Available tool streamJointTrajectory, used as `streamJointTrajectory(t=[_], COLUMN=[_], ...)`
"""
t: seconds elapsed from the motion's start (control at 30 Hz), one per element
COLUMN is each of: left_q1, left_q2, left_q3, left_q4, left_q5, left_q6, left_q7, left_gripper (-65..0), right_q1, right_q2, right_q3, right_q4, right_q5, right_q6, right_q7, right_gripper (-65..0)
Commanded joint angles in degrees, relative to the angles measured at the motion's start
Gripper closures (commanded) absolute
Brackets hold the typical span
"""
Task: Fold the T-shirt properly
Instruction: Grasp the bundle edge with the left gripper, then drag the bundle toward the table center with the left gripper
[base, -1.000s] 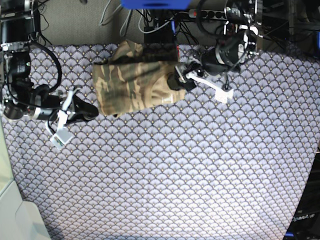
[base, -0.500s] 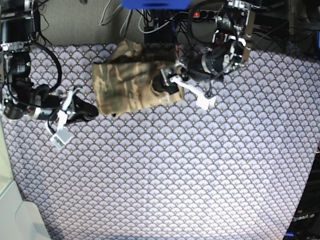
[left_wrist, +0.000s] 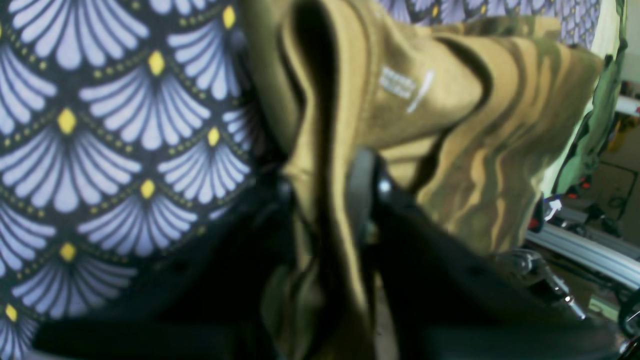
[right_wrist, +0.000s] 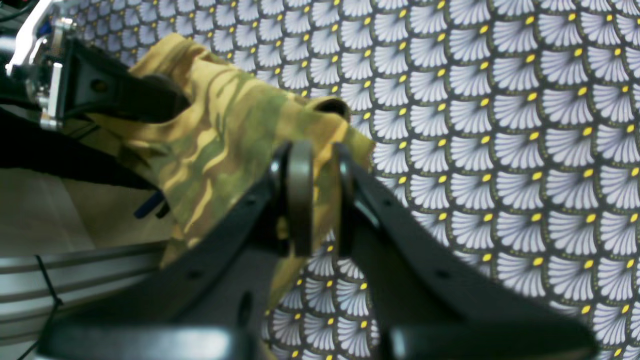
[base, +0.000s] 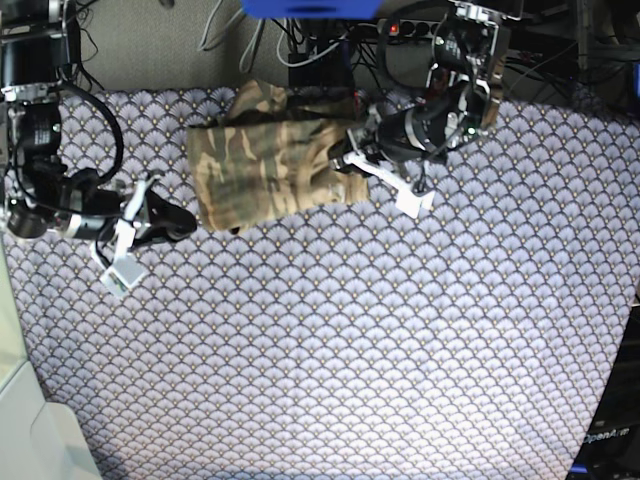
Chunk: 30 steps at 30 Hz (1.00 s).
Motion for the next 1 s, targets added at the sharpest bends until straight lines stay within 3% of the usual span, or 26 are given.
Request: streamJointTrajectory(t=[0.0, 0.37, 0.67, 0.77, 0.9, 0.97], left_q1=[-1.6, -13.9, -25.6, -28.8, -33.8, -35.4], left_q2=[-0.1, -0.1, -0.1, -2.2, -5.9, -7.1], left_q3=[0.0, 1.5, 18.6, 25.0, 32.5, 33.1], left_q4=[0.7, -7.4, -11.5, -11.5, -11.6, -11.8], left_q5=[-0.4, 1.4, 17.5, 23.9, 25.0, 25.0], left_q6=[-0.2, -0.6, -0.7, -0.7, -1.1, -4.2], left_q7=[-0.3, 0.3, 5.6, 6.4, 5.9, 5.4], left_gripper=[0.0, -0.6, -0.6, -0.6, -0.6, -0.6], right_q1=[1.0, 1.0, 0.9, 0.9, 0.9, 0.9], right_q2=[1.1, 2.2, 4.9, 6.2, 6.9, 7.4], right_q3=[0.7, 0.8, 0.9, 1.8, 4.9, 6.0], right_q4=[0.8, 0.8, 0.8, 0.7, 0.7, 0.7], right_q5=[1.3, 1.3, 1.3, 1.3, 1.3, 1.3], right_q6=[0.2, 0.2, 0.2, 0.2, 0.2, 0.2], right_q7=[1.1, 1.1, 1.1, 1.1, 1.0, -0.1], right_gripper=[-5.8, -5.8, -5.8, -5.8, -5.8, -5.8])
